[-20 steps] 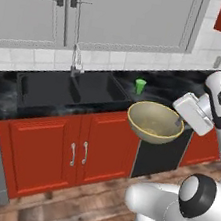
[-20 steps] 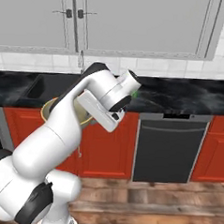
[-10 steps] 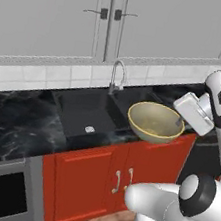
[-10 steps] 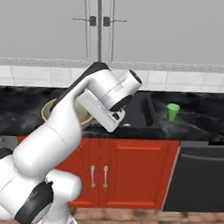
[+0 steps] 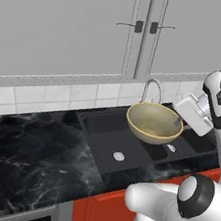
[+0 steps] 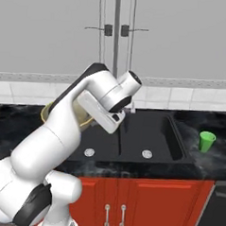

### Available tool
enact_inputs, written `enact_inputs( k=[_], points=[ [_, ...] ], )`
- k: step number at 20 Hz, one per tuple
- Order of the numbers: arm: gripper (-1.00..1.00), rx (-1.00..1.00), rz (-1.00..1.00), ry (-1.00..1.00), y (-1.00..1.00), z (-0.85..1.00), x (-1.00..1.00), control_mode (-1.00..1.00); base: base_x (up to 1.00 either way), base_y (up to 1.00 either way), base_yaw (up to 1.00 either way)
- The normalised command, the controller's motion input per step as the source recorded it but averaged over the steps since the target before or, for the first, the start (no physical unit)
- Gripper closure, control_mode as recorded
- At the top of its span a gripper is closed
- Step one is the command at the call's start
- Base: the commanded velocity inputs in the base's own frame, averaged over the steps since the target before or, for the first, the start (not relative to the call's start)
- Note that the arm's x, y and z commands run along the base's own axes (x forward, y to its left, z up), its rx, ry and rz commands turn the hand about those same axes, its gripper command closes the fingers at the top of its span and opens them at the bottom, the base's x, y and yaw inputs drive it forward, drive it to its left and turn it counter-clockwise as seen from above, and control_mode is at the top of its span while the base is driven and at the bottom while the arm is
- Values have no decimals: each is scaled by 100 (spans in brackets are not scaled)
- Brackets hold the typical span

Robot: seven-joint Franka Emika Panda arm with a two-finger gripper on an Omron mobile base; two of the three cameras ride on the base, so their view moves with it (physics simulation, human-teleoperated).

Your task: Pick the cup and bowl from the counter and place them on the counter next to the sink.

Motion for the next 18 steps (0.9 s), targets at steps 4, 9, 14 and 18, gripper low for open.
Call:
enact_inputs(
  k=[4, 9, 14, 18],
  points=[
    [100, 0, 0, 0, 0, 0, 0, 100, 0, 19, 10],
    [100, 0, 0, 0, 0, 0, 0, 100, -16, 39, 11],
    [100, 0, 0, 0, 0, 0, 0, 100, -1, 54, 13],
    [100, 0, 0, 0, 0, 0, 0, 100, 0, 52, 2]
  ],
)
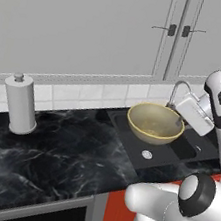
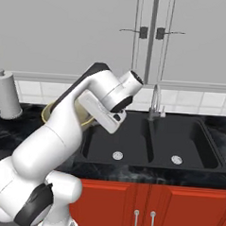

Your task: Pick the cup and bowl from the counter and place them on the counter next to the sink.

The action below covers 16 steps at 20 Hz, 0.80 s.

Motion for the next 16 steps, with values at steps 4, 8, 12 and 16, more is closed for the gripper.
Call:
enact_inputs(
  k=[4, 8, 12, 16],
  points=[
    [100, 0, 0, 0, 0, 0, 0, 100, 0, 10, 0],
    [100, 0, 0, 0, 0, 0, 0, 100, 0, 0, 0],
    [100, 0, 0, 0, 0, 0, 0, 100, 0, 0, 0],
    [100, 0, 0, 0, 1, -2, 0, -100, 0, 0, 0]
  ],
)
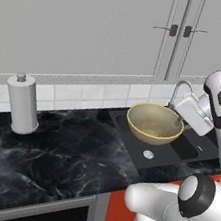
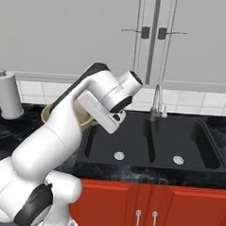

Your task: Pick the cup and bowl from the counter and place them on the counter next to the sink.

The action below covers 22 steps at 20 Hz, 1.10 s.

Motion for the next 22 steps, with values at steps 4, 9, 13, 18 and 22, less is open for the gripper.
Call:
enact_inputs(
  k=[4, 9, 13, 18, 22],
  points=[
    [100, 1, -1, 0, 40, -31, 6, -100, 0, 0, 0],
    [100, 0, -5, 0, 61, -29, 24, -100, 0, 0, 0],
    [100, -4, -3, 3, 30, -1, 32, -100, 0, 0, 0],
    [100, -12, 0, 3, 23, -17, 24, -100, 0, 0, 0],
    [100, -14, 0, 10, 32, -25, 11, -100, 0, 0, 0]
  ],
)
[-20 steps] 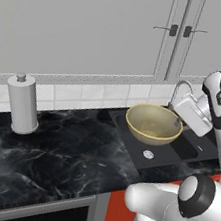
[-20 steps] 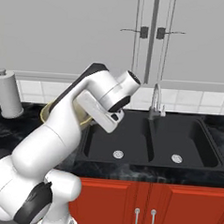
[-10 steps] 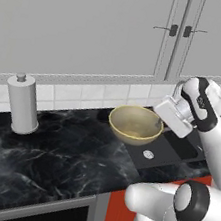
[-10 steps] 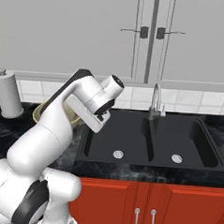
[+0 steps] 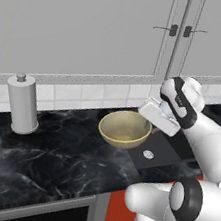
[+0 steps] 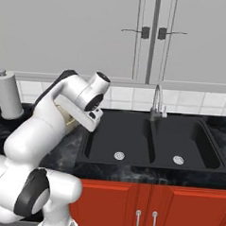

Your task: Pick the cup and bowl from the counter and place them on the counter next to the sink.

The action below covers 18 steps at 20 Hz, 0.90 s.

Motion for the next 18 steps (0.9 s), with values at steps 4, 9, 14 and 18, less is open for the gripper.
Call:
enact_inputs(
  k=[4, 9, 14, 18],
  points=[
    [100, -3, -1, 2, 32, -34, 0, -100, 0, 0, 0],
    [100, -1, -2, 0, 33, -45, 1, -100, 0, 0, 0],
    [100, 0, -6, 0, 19, -58, 15, -100, 0, 0, 0],
    [100, 0, -13, 0, 0, -37, 35, -100, 0, 0, 0]
  ],
)
